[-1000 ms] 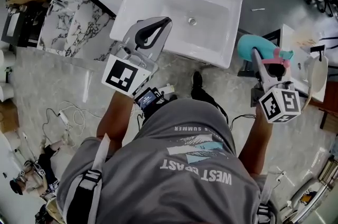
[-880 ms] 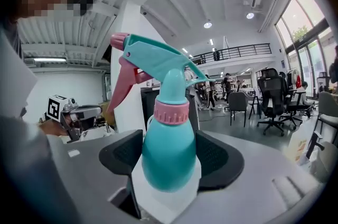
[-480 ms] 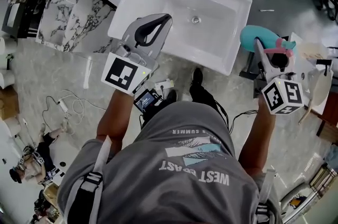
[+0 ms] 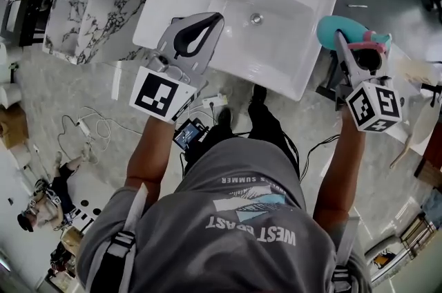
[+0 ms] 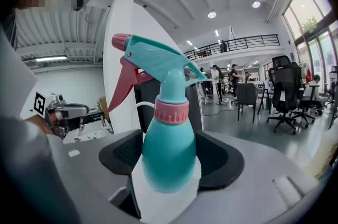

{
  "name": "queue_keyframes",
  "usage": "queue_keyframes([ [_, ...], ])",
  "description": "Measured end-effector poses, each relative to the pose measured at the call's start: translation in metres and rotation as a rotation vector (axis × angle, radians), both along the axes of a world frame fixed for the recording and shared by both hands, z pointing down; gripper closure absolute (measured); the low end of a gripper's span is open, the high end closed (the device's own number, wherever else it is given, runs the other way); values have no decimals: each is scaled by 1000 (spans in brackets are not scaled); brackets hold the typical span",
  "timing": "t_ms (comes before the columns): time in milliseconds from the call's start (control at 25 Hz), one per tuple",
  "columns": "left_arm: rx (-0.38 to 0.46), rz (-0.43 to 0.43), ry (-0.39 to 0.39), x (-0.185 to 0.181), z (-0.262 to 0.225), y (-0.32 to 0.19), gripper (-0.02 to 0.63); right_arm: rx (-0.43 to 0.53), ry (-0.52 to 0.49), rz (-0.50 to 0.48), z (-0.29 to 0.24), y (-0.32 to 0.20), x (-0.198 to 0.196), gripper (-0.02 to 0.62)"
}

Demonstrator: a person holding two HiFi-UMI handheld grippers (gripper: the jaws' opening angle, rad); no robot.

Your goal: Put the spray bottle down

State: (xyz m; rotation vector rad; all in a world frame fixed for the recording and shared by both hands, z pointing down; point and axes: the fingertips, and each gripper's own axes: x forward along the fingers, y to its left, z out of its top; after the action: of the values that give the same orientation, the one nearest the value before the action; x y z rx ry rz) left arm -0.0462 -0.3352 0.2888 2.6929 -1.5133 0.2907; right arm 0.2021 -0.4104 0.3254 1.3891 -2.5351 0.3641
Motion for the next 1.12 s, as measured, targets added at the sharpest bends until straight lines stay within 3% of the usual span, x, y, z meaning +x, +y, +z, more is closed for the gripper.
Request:
queue_keyframes([
  [200, 12, -9, -1, 1, 17, -24, 603, -10, 10, -8, 32, -37, -2, 275],
  [1120, -103, -67, -19, 8, 107, -78, 603, -78, 69, -74, 186, -151, -20, 275],
])
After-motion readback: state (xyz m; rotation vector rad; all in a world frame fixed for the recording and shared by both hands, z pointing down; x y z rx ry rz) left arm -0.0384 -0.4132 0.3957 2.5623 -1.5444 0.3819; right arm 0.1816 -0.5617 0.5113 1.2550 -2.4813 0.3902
